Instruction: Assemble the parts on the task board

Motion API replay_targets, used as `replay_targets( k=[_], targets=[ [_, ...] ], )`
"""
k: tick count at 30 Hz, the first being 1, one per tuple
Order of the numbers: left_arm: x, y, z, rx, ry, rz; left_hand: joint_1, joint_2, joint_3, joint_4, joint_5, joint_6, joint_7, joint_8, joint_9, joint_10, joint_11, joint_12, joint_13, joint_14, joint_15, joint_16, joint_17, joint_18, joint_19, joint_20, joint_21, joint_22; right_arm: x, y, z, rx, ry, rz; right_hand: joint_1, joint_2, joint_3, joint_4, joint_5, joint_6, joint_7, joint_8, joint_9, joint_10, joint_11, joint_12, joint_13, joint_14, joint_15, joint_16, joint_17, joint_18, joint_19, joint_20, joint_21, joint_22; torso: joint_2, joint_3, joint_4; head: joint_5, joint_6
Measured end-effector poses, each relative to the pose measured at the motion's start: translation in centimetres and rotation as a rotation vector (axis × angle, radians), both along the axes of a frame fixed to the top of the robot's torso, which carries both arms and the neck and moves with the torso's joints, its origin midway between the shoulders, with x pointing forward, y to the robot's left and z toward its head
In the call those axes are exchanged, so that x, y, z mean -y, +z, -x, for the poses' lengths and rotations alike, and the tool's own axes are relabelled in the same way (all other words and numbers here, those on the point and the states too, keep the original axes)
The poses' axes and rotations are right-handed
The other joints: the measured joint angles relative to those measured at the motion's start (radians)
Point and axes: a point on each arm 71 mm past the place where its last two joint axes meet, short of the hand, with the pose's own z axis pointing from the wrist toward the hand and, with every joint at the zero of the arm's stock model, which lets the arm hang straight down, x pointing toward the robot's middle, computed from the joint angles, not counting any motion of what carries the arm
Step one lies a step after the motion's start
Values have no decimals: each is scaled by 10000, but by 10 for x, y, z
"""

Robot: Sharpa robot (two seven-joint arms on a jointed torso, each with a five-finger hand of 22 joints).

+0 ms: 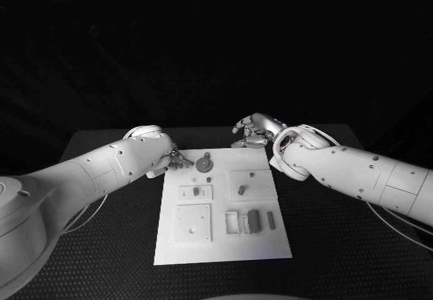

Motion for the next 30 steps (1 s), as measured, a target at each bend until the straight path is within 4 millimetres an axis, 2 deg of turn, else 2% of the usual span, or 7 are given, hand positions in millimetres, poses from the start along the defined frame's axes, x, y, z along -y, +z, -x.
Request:
replay_targets(
  k=[2,4,6,12,16,23,30],
  targets=[
    [0,0,0,-10,12,29,108,108,-106,7,-23,-1,-1,10,-15,0,0,18,-5,0,0,0,0,0,0,0,0,0,0,0,0,0,0,0,0,0,0,0,0,0,0,0,0,0,0,0,0,0,0,0,0,0,0,0,0,0,0,0,-2,0,-1],
    [0,0,0,-19,17,58,262,262,-246,6,-274,-2,-2,12,-27,0,0,18,-15,0,0,0,-4,-1,0,0,0,0,0,0,0,-1,2,0,0,0,0,0,0,0,0,0,0,0,0,0,-9,0,0,0,1,1,0,0,0,0,0,3,-3,0,-4],
    [0,0,0,-24,16,81,300,300,-270,5,-393,-2,-3,13,-55,0,0,18,-26,0,0,0,-13,-1,0,1,0,5,0,0,0,-2,5,-1,0,0,0,0,0,0,-1,0,0,0,0,0,-9,0,0,0,0,0,0,0,0,0,0,4,-4,0,-5],
    [0,-1,0,-33,41,175,619,435,-335,-7,-400,3,-29,20,-63,0,0,18,-39,1,2,0,-13,-10,36,-35,0,7,0,0,0,-4,3,0,0,0,0,0,0,2,-2,0,1,1,-1,0,-9,0,0,0,1,0,0,1,-2,0,0,9,-4,-7,-6],
    [0,-1,0,-49,59,250,891,663,-406,5,-539,3,-30,20,-94,0,0,18,-54,2,3,0,-26,-13,36,-35,0,6,0,0,0,-4,2,1,0,0,0,0,0,3,-3,0,1,2,-1,0,-8,0,0,0,1,0,-1,2,-39,0,0,12,-3,-28,-7],
    [0,-1,0,-66,82,317,943,631,-406,5,-621,-34,-3,21,-112,0,0,18,-58,16,17,0,-25,-15,37,-34,0,5,0,0,0,-6,5,1,0,0,0,0,0,5,-5,0,1,2,-2,0,-8,0,0,0,1,0,-3,4,-39,0,-1,12,-4,-35,-4],
    [0,-1,-1,-72,98,355,1221,812,-459,1,-533,-39,-3,31,-129,0,0,17,-63,-6,-4,0,-36,-16,38,-33,-1,4,0,0,0,-10,0,5,0,0,0,0,0,6,-6,0,2,3,-2,0,-17,0,0,0,1,0,-5,6,-39,0,-1,12,-9,-35,-2]
  ],
)
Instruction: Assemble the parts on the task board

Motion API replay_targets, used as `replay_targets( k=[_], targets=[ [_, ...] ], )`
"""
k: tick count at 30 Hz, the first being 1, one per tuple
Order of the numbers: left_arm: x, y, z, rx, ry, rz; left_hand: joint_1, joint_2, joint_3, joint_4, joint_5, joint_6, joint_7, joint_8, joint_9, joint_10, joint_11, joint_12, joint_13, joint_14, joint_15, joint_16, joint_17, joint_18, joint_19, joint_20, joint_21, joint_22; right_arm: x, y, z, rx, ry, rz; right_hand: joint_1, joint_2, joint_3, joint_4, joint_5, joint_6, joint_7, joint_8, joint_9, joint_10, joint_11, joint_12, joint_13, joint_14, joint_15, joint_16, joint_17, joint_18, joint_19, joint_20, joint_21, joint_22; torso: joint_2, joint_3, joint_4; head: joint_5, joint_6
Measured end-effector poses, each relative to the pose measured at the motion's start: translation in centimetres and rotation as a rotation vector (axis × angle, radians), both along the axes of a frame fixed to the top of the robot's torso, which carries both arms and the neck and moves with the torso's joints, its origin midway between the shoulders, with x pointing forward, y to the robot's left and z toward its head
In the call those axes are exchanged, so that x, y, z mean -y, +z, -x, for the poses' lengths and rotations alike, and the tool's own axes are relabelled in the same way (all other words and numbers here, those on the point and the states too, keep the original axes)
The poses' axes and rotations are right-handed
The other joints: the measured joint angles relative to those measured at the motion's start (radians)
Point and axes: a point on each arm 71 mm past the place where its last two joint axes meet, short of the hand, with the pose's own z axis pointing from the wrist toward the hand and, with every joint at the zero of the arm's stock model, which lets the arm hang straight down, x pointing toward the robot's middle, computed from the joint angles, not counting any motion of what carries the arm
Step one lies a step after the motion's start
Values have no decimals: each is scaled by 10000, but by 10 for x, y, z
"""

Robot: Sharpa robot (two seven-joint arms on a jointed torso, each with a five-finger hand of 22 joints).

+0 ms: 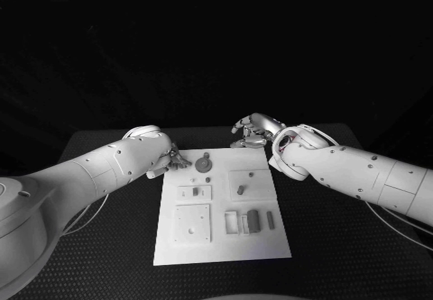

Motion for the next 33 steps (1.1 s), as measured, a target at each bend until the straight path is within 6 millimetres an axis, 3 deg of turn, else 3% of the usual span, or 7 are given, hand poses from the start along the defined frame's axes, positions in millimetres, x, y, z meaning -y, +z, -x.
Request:
replay_targets(
  k=[4,5,7,14,21,27,33],
  targets=[
    [0,0,0,-5,10,40,370,84,150,4,-107,-11,-11,1,-18,0,0,39,-14,-13,-13,0,0,0,0,1,0,-1,-1,0,0,-6,8,0,0,0,0,0,0,1,-1,0,0,0,-1,0,0,0,0,0,0,0,-1,1,0,0,0,-2,0,-10,-12],
    [0,0,0,-6,12,57,409,-203,1203,-42,-802,-10,-9,1,-31,-1,1,39,-34,-14,-13,0,-11,1,18,19,0,-1,-1,0,0,-8,8,1,0,0,0,0,0,1,-1,0,0,1,-1,0,0,0,0,0,0,0,-1,2,0,0,0,-3,0,-12,-22],
    [0,0,0,-9,16,97,280,-376,2222,-32,-1030,6,6,-2,-49,-1,0,39,-45,-15,-13,0,-19,1,19,20,0,-1,-1,0,0,-11,5,4,0,0,0,0,0,7,-7,0,0,1,-1,0,0,0,0,0,0,0,-1,2,0,0,-1,-5,1,-15,-28],
    [-3,1,-1,-82,185,518,721,-67,2994,102,-1522,-12,29,-27,-67,-1,1,84,-16,-38,8,87,25,-1,-60,14,117,-2,-1,0,0,-22,4,11,0,0,0,0,0,19,-12,0,0,15,-16,0,1,0,0,0,1,0,-3,4,0,0,-4,-7,3,-25,-33],
    [-13,-1,0,-265,480,1023,616,59,3057,165,-1119,88,-30,15,-49,-2,1,192,24,-76,5,225,93,-3,-145,-15,376,-3,1,-1,-1,-32,-15,26,-42,42,0,0,0,21,-13,0,1,15,-16,0,-8,0,0,0,-8,0,-15,17,0,0,-15,-4,12,-31,-46],
    [-23,-2,5,-441,591,1481,-56,690,2780,-112,-939,153,-96,7,-42,-3,1,192,36,-118,17,233,110,-9,-291,-36,647,-4,4,-1,-1,-45,-74,59,-41,41,0,0,0,23,-13,0,1,16,-16,0,-8,0,0,0,-8,1,-16,18,0,0,-33,-11,25,-23,-30],
    [-28,3,16,-634,371,1941,-2291,753,4521,-2149,-902,194,-135,-55,-86,36,-37,196,62,-85,-16,235,109,-10,-292,-35,813,-4,7,-1,-1,-51,-124,83,-40,40,0,0,0,26,-8,0,1,16,-16,0,-7,0,0,0,-8,-1,-17,18,0,0,-41,-15,44,12,-6]
  ],
)
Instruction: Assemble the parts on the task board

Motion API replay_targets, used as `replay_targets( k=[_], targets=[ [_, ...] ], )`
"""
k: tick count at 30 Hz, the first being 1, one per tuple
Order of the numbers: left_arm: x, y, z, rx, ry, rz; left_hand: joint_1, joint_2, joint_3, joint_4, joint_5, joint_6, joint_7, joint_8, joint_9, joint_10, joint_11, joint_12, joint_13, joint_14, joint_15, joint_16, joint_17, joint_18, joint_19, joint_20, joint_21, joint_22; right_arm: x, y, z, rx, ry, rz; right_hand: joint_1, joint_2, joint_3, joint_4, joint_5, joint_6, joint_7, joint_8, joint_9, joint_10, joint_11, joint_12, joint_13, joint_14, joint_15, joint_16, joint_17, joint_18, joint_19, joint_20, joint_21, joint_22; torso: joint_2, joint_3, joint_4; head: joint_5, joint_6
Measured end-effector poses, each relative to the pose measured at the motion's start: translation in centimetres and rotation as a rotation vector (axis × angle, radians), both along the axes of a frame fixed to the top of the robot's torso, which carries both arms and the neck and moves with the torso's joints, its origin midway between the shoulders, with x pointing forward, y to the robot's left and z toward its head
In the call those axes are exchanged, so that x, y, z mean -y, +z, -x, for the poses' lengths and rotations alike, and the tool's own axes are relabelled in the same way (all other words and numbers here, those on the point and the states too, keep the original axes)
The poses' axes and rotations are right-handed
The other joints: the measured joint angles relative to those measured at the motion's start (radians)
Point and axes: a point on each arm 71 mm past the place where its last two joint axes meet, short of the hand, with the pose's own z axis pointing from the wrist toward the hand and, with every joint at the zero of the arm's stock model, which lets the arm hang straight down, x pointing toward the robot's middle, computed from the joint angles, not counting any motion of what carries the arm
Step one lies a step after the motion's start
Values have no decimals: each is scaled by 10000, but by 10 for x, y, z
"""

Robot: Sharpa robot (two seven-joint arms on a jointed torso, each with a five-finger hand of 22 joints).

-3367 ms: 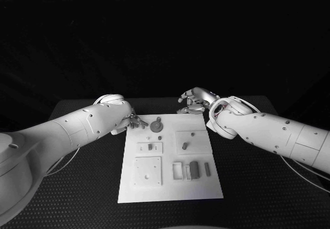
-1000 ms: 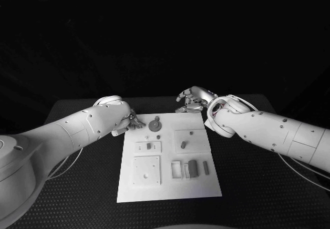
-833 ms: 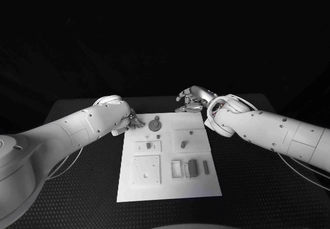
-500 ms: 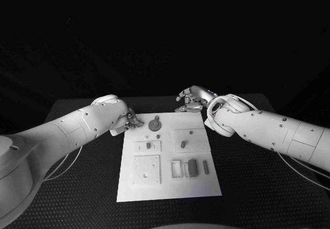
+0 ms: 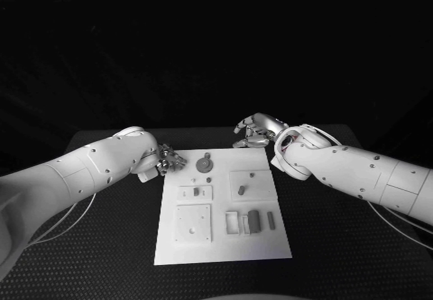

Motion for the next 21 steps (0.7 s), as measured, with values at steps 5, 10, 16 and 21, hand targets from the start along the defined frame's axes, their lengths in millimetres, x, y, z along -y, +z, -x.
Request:
replay_targets(
  k=[5,10,16,21],
  targets=[
    [-7,3,13,-133,-137,316,-1567,27,1321,-1323,-4,95,-35,0,0,24,-23,37,7,40,-36,68,-1,0,0,0,78,1,2,0,0,-4,-28,16,0,0,0,0,0,-12,26,0,0,0,0,0,0,0,0,0,1,1,-1,1,0,0,-21,-1,20,5,-8],
    [-12,4,27,-216,-225,517,-1906,54,1698,-1653,-39,163,-81,-23,26,89,-89,76,20,94,-56,68,-1,1,139,-26,86,7,3,0,0,-8,-55,29,1,-1,0,0,0,-12,25,0,0,0,0,40,1,0,0,0,1,1,-1,2,0,0,-31,-4,33,17,-16],
    [-12,5,38,-218,-302,585,-2002,41,1772,-1687,-40,228,-85,-26,38,158,-89,76,19,144,-71,68,-2,0,151,-36,117,7,4,0,0,-10,-75,38,1,-1,0,0,0,-12,24,0,0,0,0,40,-8,0,0,0,1,1,-2,2,0,0,-40,-8,39,38,-30],
    [-9,4,45,-239,-417,566,-2083,-4,1879,-1792,-46,245,-69,-26,37,161,-88,76,18,149,-71,69,-3,-1,203,-55,117,6,5,0,-1,-12,-79,40,1,-1,0,0,0,-12,23,0,0,0,0,40,-8,0,0,0,1,1,-3,3,0,0,-37,-11,35,56,-35]
  ],
)
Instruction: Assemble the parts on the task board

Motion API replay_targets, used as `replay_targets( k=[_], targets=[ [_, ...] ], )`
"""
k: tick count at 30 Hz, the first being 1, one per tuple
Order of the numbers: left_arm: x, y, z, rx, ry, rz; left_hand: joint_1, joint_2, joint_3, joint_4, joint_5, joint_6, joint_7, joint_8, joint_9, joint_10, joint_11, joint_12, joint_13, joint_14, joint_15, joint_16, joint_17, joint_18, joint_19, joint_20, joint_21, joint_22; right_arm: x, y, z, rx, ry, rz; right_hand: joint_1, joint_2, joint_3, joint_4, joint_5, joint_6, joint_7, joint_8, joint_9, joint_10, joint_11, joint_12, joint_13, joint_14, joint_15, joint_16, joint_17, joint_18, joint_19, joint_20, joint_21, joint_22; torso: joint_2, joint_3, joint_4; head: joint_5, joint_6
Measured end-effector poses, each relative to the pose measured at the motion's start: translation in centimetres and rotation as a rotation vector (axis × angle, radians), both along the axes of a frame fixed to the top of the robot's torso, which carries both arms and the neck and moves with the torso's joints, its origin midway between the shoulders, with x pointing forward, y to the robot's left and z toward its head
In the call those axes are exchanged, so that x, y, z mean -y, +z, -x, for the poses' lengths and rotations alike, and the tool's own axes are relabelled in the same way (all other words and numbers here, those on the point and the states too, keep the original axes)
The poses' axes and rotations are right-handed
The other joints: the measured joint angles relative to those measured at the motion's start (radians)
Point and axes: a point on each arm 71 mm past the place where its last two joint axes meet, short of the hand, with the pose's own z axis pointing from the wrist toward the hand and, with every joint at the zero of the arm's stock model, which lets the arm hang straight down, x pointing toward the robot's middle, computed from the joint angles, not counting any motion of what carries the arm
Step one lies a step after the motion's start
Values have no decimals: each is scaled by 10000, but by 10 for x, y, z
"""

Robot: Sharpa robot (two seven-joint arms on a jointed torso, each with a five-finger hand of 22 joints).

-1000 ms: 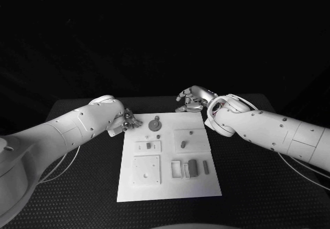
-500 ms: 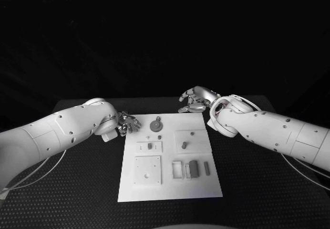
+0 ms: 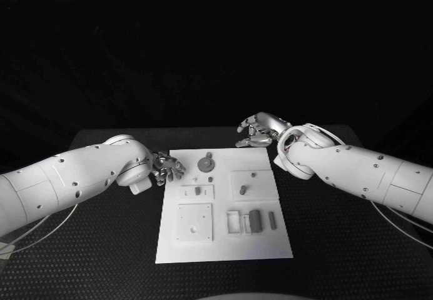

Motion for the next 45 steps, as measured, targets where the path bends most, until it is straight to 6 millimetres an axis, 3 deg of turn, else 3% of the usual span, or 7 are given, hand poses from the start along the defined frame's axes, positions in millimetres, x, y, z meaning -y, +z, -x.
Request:
replay_targets(
  k=[14,17,26,45],
  targets=[
    [7,-20,22,-245,-716,-1015,-162,-95,192,-125,-72,203,-95,122,69,243,-90,125,52,159,-57,160,61,-1,191,-44,194,-2,1,-1,0,-37,-8,17,0,0,0,0,0,12,-17,0,0,2,-2,0,-8,0,0,0,1,-1,38,-7,0,0,12,7,-12,22,-61],
    [9,-22,24,-287,-901,-1280,-180,-78,213,-146,-169,325,-145,204,131,331,-182,281,122,248,-111,312,145,-1,272,-55,350,-3,1,-2,0,-48,-7,20,0,0,0,0,0,-2,-33,0,0,3,-2,0,-9,0,0,0,1,-1,38,-7,0,0,16,12,-15,23,-75],
    [13,-23,26,-363,-1186,-1652,-188,-73,257,-136,-268,428,-212,391,302,448,-229,499,233,337,-128,506,261,0,309,-85,586,-4,1,-2,1,-73,-3,26,0,0,0,0,0,-3,-36,0,0,-21,22,0,-8,0,0,0,1,-1,38,-6,0,0,20,12,-19,36,-122],
    [29,-22,21,-133,-1528,-2035,-332,-136,325,-179,-421,474,-183,448,393,487,-269,560,264,429,-145,590,288,0,435,-144,735,-6,1,-3,1,-105,8,31,0,0,0,0,0,2,3,0,0,-20,20,-1,-17,-22,-22,0,-8,0,33,-1,0,0,26,12,-20,-23,-143]
  ],
)
